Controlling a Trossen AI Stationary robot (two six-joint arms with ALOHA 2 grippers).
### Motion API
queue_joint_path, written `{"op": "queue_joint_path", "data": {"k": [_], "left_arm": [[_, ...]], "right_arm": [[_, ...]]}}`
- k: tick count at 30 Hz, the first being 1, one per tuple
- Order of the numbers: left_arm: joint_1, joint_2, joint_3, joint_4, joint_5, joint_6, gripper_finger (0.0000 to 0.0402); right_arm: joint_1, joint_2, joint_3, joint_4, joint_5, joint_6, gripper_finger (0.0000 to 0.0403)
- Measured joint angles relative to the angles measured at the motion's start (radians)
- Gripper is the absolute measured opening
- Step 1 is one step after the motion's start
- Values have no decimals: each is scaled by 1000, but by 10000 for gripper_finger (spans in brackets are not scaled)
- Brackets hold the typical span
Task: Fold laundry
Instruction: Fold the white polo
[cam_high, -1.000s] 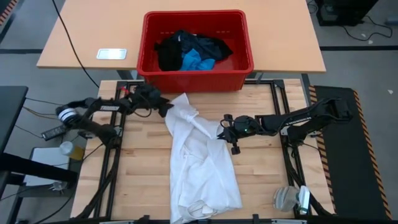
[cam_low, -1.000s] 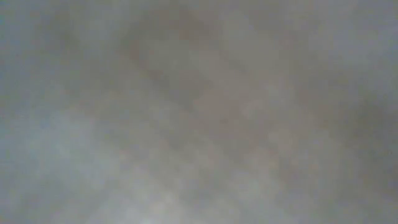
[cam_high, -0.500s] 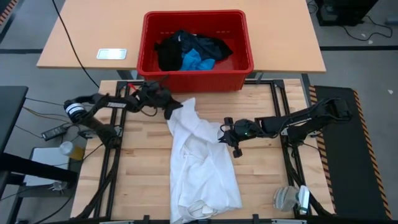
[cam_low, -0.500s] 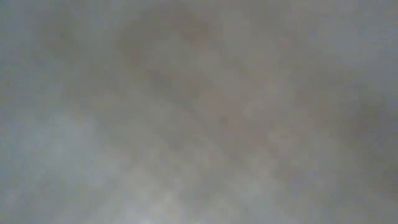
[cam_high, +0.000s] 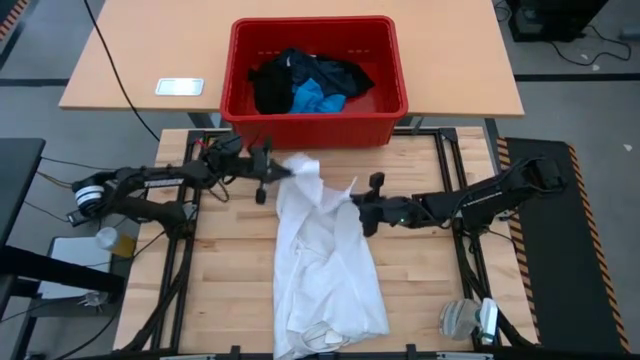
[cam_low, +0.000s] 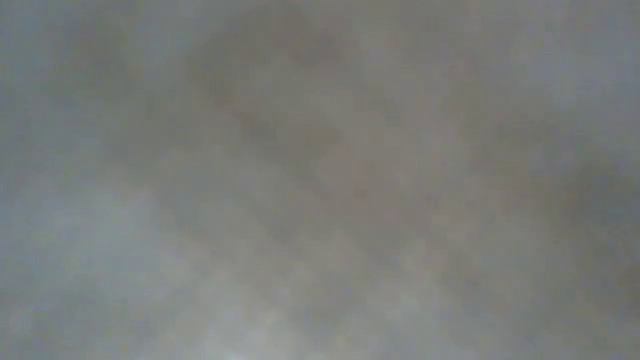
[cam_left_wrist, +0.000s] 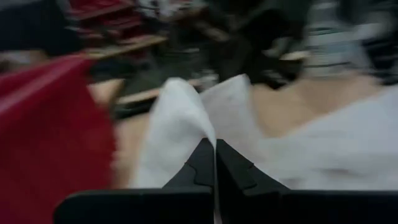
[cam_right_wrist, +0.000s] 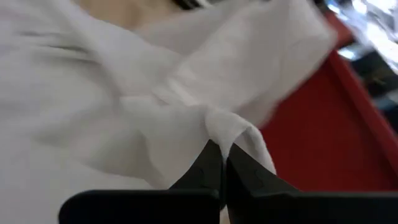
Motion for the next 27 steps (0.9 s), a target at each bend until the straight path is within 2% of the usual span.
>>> {"op": "queue_joint_path", "data": {"k": [5,8,12,15,18,21,24,27], "left_arm": [[-140,-60,0,-275,24,-7,1],[-240,-58,-1,-425,23,-36,1],[-360,-41,-2,-468,10,-109,1],[-425,-25,0,-461,-19,-151,3],[-477,14,-2,-480,-122,-198,14],[-518,72,0,-462,-220,-250,31],[-558,117,-2,-453,-239,-293,66],[-601,124,-2,-435,-238,-337,119]], "right_arm": [[53,0,0,-135,-153,30,9],[63,0,0,-239,-290,108,9],[64,0,0,-315,-507,275,9],[64,0,0,-372,-510,355,9],[58,-3,0,-429,-435,420,9],[51,-3,0,-437,-430,495,9],[36,-3,0,-400,-439,627,20],[34,-3,0,-404,-535,775,51]]}}
